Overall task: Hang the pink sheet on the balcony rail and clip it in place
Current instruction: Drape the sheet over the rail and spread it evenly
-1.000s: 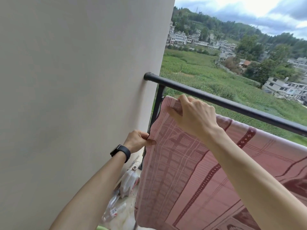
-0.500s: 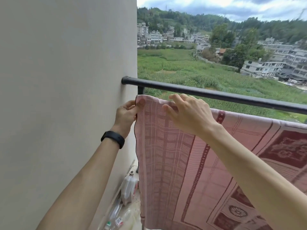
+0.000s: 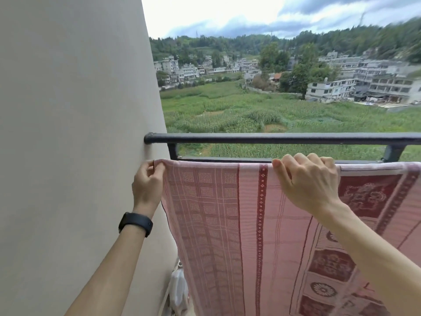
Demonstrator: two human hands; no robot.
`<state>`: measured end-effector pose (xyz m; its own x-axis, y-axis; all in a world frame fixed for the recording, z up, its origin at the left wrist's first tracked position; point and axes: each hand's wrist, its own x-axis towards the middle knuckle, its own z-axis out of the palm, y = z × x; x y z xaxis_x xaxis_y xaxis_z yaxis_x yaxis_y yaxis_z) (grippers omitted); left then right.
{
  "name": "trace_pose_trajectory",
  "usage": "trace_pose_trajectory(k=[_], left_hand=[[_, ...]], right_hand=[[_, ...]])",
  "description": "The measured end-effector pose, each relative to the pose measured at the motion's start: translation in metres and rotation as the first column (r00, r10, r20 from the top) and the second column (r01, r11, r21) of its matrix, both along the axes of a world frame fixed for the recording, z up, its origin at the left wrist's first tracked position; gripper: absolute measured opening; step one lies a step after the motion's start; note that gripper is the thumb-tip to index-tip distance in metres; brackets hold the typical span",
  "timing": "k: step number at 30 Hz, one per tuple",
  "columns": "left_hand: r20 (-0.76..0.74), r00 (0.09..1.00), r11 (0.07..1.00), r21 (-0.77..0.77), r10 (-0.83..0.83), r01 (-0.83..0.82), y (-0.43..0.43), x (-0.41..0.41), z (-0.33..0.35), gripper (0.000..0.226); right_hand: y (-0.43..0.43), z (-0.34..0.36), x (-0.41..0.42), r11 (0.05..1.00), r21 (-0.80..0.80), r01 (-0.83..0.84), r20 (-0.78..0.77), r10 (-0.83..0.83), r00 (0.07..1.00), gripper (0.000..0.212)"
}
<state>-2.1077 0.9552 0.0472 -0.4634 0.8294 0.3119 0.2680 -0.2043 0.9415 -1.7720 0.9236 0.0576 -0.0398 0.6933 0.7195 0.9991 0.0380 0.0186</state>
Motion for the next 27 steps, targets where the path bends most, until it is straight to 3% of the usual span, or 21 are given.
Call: trace_pose_trajectory(k=[2,4,6,9,12,15,19,24,27], left_hand=[[-0.234,0.937,0.965,0.111,0.259,-0.239,0.0,0.011,0.002,0.025],[-0.451,0.801,0.912,0.303,0.394,-0.277,-0.004,0.031,0.003,0.037],[-0.685,0.637,0.919,0.381,0.353,-0.099,-0.01,0.062,-0.016,0.039],[-0.881,0.441,0.949,0.267,0.17,0.169,-0.02,0.12,-0.022,0.044],[-0.948,0.309,0.948,0.163,0.074,0.273,-0.035,0.189,-0.021,0.053],[-0.941,0.339,0.926,0.143,0.017,0.35,-0.06,0.261,-0.026,0.055],[-0.93,0.362,0.858,0.133,-0.065,0.496,-0.098,0.365,-0.047,0.055],[-0.935,0.218,0.796,-0.097,-0.278,0.598,-0.141,0.507,-0.084,0.058],[-0.906,0.092,0.713,-0.259,-0.413,0.652,-0.165,0.595,-0.108,0.051]], right_hand=[[0.007,0.0,-0.005,1.0,-0.004,-0.007,-0.018,0.007,1.0,0.056],[0.012,-0.002,-0.004,0.999,-0.007,-0.042,-0.052,0.042,0.998,0.053],[0.01,-0.024,-0.001,0.993,0.008,-0.119,-0.056,0.119,0.991,0.044],[-0.007,-0.045,0.018,0.973,0.018,-0.231,-0.051,0.231,0.972,0.035],[-0.04,-0.056,0.057,0.972,0.029,-0.234,-0.071,0.236,0.969,0.043],[-0.085,-0.07,0.119,0.979,0.033,-0.202,-0.162,0.204,0.965,0.046],[-0.156,-0.094,0.229,0.998,-0.045,-0.05,-0.272,0.036,0.962,0.041],[-0.245,-0.122,0.358,0.975,-0.157,0.156,-0.323,-0.2,0.925,0.036],[-0.295,-0.137,0.424,0.94,-0.204,0.273,-0.345,-0.33,0.879,0.035]])
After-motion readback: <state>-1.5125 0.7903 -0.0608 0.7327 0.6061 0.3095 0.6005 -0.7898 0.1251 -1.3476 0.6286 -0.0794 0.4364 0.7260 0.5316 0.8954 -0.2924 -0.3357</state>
